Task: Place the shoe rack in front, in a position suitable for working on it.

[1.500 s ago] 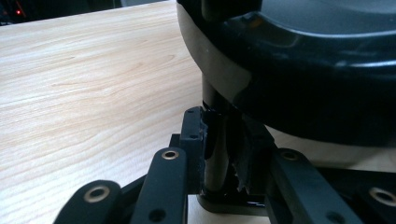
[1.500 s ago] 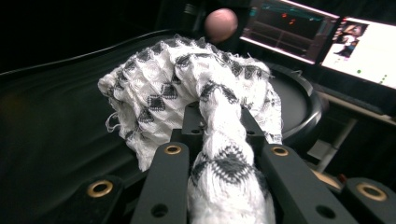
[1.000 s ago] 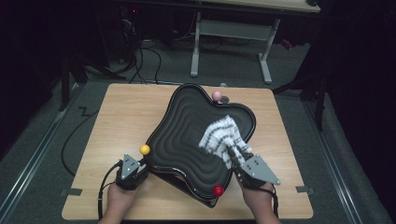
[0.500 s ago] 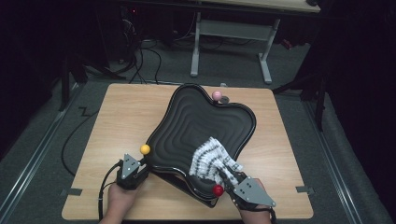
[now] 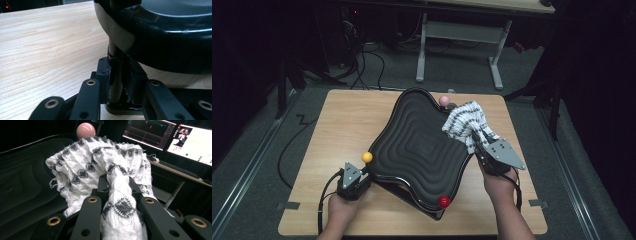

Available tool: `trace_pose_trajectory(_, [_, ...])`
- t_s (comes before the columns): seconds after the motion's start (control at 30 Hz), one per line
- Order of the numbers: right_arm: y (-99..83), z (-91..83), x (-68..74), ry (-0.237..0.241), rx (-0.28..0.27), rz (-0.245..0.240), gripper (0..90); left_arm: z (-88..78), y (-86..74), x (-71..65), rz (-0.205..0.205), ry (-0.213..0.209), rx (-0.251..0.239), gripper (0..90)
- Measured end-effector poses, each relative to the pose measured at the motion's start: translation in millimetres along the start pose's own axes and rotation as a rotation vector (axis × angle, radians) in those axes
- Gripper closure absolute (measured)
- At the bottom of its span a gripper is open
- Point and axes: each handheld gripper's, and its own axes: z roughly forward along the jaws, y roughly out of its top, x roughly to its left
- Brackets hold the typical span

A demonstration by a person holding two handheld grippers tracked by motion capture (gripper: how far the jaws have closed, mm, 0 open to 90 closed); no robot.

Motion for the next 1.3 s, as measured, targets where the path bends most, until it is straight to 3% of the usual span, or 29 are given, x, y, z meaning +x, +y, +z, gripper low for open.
trace_pose_trajectory(0.23, [-12.9,-12.6,27.7,0.101,0.006,-0.031,79.5,2.4,0.6,0.0,-0.008,0.02,-0.002,74.7])
trace_pose_trajectory(0.27, [-19.5,-21.4,42.9,0.146,0.006,-0.048,79.6,2.4,0.6,-0.1,-0.008,0.021,-0.002,74.7])
trace_pose_trajectory(0.33, [-21.9,-24.7,48.1,0.162,0.006,-0.051,79.5,2.5,0.6,-0.1,-0.009,0.022,-0.002,74.7])
trace_pose_trajectory(0.43, [-31.1,-38.5,67.8,0.229,0.009,-0.08,79.5,2.6,0.6,-0.1,-0.01,0.023,-0.002,74.7])
trace_pose_trajectory(0.53, [-39.2,-51.7,80.4,0.309,0.02,-0.074,79.5,2.6,0.7,-0.4,-0.009,0.025,-0.001,74.7])
trace_pose_trajectory(0.7, [-45.0,-61.3,91.2,0.379,0.023,-0.092,80.2,3.1,1.0,0.1,-0.014,0.028,0.0,74.7])
trace_pose_trajectory(0.8, [-46.8,-65.4,92.8,0.402,0.02,-0.063,80.3,3.6,0.9,0.3,-0.013,0.029,-0.002,74.7])
trace_pose_trajectory(0.9, [-45.6,-65.0,92.6,0.397,0.021,-0.086,80.1,3.7,1.0,0.5,-0.012,0.027,-0.002,74.7])
trace_pose_trajectory(0.97, [-40.2,-58.4,88.1,0.33,0.03,-0.126,80.0,3.9,1.0,0.5,-0.011,0.026,-0.002,74.7])
trace_pose_trajectory(1.0, [-40.2,-58.4,88.1,0.33,0.03,-0.126,80.0,3.9,1.1,0.6,-0.01,0.025,-0.002,74.7])
trace_pose_trajectory(1.03, [-38.7,-55.7,84.7,0.31,0.034,-0.11,80.0,4.0,1.2,0.7,-0.01,0.025,-0.001,74.6])
trace_pose_trajectory(1.07, [-33.1,-46.0,67.5,0.24,0.03,-0.071,80.0,4.0,1.0,-0.6,-0.024,0.016,-0.002,74.7])
trace_pose_trajectory(1.1, [-31.0,-42.9,60.9,0.217,0.025,-0.056,80.0,4.0,0.9,-0.9,-0.024,0.015,-0.003,74.7])
trace_pose_trajectory(1.13, [-31.0,-42.9,60.9,0.217,0.025,-0.056,80.0,3.8,1.3,0.1,-0.006,0.02,-0.001,74.7])
trace_pose_trajectory(1.23, [-18.4,-34.7,32.2,0.072,0.01,0.003,80.1,3.5,1.4,0.4,-0.009,0.018,0.003,74.6])
trace_pose_trajectory(1.3, [-14.1,-37.9,19.4,0.027,0.008,0.042,80.1,2.8,1.3,-0.8,-0.023,0.011,0.005,74.6])
